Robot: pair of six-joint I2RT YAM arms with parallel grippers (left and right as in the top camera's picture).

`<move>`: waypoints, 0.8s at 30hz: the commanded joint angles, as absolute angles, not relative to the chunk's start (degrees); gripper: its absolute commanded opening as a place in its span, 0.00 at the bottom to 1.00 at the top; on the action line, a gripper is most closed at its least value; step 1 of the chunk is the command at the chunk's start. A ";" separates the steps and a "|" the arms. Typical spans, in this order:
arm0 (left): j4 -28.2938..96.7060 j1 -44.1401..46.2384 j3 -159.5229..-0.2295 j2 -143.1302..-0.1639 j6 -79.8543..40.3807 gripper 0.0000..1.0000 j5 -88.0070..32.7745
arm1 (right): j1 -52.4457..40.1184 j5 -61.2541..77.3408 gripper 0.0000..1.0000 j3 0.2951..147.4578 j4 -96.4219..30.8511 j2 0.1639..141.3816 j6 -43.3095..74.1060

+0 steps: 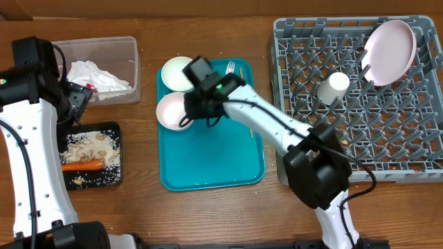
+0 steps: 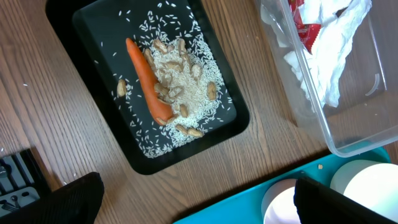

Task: Sort waste into correct bins and load items into the dishwasher rack
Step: 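Reach the right gripper to the pink bowl and grasp its rim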

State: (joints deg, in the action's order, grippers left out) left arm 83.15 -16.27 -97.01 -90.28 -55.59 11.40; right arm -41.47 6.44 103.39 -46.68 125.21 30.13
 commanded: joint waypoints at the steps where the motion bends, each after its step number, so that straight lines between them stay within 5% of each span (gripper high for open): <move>1: 83.29 -16.47 -97.01 -90.65 -56.60 1.00 12.01 | -41.32 -0.62 0.35 102.02 -46.76 124.31 37.21; 24: 83.31 -16.47 -97.01 -90.65 -56.60 1.00 12.01 | -42.50 2.46 0.35 95.18 -37.01 124.42 43.51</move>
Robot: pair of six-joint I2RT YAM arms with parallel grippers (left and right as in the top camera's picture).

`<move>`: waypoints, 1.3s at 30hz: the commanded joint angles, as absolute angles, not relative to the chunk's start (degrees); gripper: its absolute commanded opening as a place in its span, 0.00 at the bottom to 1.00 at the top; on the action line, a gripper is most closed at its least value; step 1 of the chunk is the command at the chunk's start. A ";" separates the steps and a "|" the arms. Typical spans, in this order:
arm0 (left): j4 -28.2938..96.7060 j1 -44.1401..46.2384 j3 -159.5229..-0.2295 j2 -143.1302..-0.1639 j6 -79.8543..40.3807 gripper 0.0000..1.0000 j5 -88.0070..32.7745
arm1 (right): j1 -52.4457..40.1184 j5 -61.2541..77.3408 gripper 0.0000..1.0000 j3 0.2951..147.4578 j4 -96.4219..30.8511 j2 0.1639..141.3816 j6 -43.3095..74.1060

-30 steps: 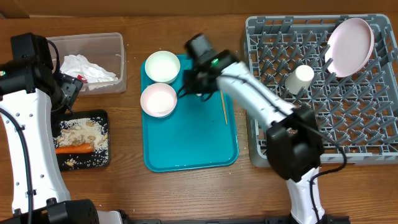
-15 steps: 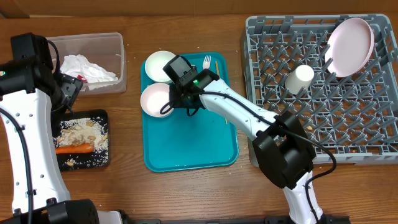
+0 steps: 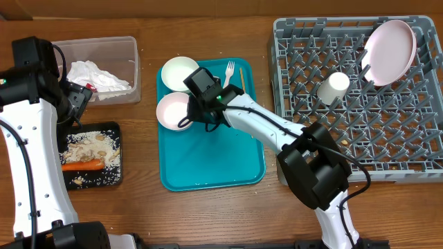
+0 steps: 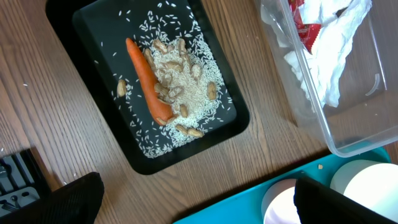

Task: Sort waste into correct bins and load items into the dishwasher rack
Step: 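Reach the right gripper to the pink bowl and grasp its rim, then carry the pink bowl to the rack's right side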

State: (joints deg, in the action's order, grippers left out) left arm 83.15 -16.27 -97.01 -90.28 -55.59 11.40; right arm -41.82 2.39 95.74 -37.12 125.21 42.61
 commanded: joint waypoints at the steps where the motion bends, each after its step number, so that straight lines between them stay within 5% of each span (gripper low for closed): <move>1: 83.31 -16.47 -96.99 -90.65 -56.60 1.00 12.01 | -42.48 1.78 0.34 95.18 -37.58 124.42 43.51; 6: 83.29 -16.47 -96.99 -90.65 -56.60 1.00 12.01 | -41.89 -3.49 0.04 95.20 -44.42 124.42 43.55; 17: 83.29 -16.47 -97.01 -90.65 -56.60 1.00 12.01 | -39.40 -16.51 0.04 98.26 -63.13 117.84 44.64; 28: 83.31 -16.47 -97.01 -90.65 -56.60 1.00 12.01 | -34.98 -46.02 0.04 98.43 -96.38 100.36 63.33; 39: 83.31 -16.47 -96.99 -90.65 -56.60 1.00 12.01 | -14.74 -52.18 0.04 95.68 -97.08 96.44 59.05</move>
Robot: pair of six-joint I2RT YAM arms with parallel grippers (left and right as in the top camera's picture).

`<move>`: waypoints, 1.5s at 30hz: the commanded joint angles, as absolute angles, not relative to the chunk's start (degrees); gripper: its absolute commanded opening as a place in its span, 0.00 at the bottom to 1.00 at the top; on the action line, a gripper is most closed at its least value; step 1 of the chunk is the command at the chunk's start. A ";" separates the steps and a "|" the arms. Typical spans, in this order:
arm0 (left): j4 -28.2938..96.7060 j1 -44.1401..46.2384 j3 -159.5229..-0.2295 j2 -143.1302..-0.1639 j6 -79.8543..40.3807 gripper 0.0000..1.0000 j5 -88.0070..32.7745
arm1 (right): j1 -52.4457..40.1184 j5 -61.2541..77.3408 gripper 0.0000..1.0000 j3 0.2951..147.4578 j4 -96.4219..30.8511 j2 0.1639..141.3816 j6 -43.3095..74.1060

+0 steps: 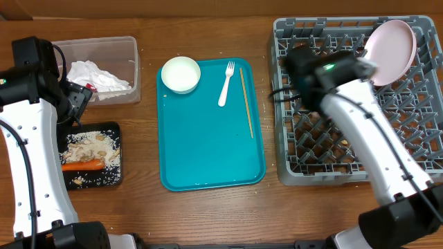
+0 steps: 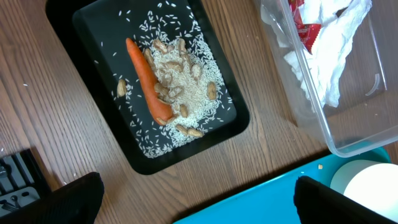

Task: Sort waste into correct bins and load items into the dishwasher rack
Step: 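Carry the pink bowl to the rack's right side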

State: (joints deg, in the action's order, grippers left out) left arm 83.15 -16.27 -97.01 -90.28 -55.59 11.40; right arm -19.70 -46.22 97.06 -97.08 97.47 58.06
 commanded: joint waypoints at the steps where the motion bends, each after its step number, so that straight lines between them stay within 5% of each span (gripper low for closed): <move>1: 83.31 -16.47 -97.01 -90.65 -56.60 1.00 12.01 | -13.02 -53.43 0.04 94.78 -97.08 96.44 59.68; 8: 83.29 -16.47 -97.01 -90.65 -56.60 1.00 12.01 | 0.36 -61.95 0.04 86.85 -96.18 96.44 68.25; 25: 83.31 -16.47 -97.01 -90.65 -56.60 1.00 12.01 | 18.00 -69.89 0.04 78.70 -82.28 97.32 59.68; 45: 83.29 -16.47 -97.01 -90.65 -56.60 1.00 12.01 | 16.08 -66.28 0.04 73.45 -70.48 98.17 47.33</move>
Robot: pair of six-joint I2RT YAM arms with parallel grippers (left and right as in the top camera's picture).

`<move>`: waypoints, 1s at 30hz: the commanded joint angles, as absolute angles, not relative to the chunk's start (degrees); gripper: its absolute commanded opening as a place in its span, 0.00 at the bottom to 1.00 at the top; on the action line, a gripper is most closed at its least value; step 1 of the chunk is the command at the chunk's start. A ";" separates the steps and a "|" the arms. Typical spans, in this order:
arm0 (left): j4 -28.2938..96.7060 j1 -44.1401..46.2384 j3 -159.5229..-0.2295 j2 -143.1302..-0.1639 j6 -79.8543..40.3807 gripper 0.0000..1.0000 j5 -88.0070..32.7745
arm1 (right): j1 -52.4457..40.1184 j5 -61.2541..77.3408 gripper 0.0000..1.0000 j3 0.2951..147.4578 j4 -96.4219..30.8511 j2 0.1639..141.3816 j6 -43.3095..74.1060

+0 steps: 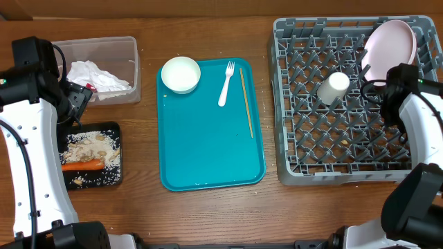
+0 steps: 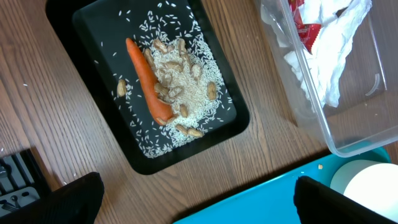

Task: Sort waste into correct bins and load items into the dishwasher rack
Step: 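Carry the pink bowl to the rack's right side, then lower the pink bowl into the rack, release, and raise the gripper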

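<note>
On the teal tray (image 1: 208, 152) lie a white bowl (image 1: 181, 74), a white fork (image 1: 225, 83) and a thin chopstick (image 1: 246, 102). The grey dishwasher rack (image 1: 291, 138) holds a pink plate (image 1: 391, 41) and a white cup (image 1: 333, 88). My right gripper (image 1: 398, 75) is over the rack's right side below the plate; its fingers are hidden and the second bowl is out of sight. My left gripper (image 2: 199, 205) is open and empty above the table by the tray's corner. The black tray (image 2: 81, 25) holds a carrot (image 2: 146, 78), rice and peanuts.
A clear plastic bin (image 1: 131, 52) with crumpled white tissue (image 1: 97, 75) and a red wrapper stands at the back left, next to the black tray (image 1: 114, 131). The rack's front rows of prongs stand bare.
My right arm has moved from the rack's left end to its right side, beside the pink plate. The white cup shows again. The left arm has not moved.
My right gripper was at the rim of the nearer white bowl on the teal tray in the two oldest moments. Then that bowl was gone from the tray and the arm was over the rack's left end. Now the arm is at the rack's right side.
</note>
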State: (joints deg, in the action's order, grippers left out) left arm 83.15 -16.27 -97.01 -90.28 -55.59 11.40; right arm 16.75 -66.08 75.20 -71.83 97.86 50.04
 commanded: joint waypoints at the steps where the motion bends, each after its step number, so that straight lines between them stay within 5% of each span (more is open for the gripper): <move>1: 83.29 -16.47 -96.99 -90.65 -56.60 1.00 12.01 | 15.68 -66.28 0.04 72.69 -69.49 98.17 46.26; 11: 83.29 -16.47 -97.01 -90.65 -56.60 1.00 12.01 | 10.11 -65.47 0.22 70.48 -63.05 98.17 41.76; 30: 83.29 -16.47 -97.01 -90.65 -56.62 1.00 12.01 | 5.85 -47.42 0.13 71.72 -63.53 96.49 41.74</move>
State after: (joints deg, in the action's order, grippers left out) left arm 83.15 -16.27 -97.01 -90.28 -55.59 11.40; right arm 7.70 -51.07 70.81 -63.59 98.10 41.95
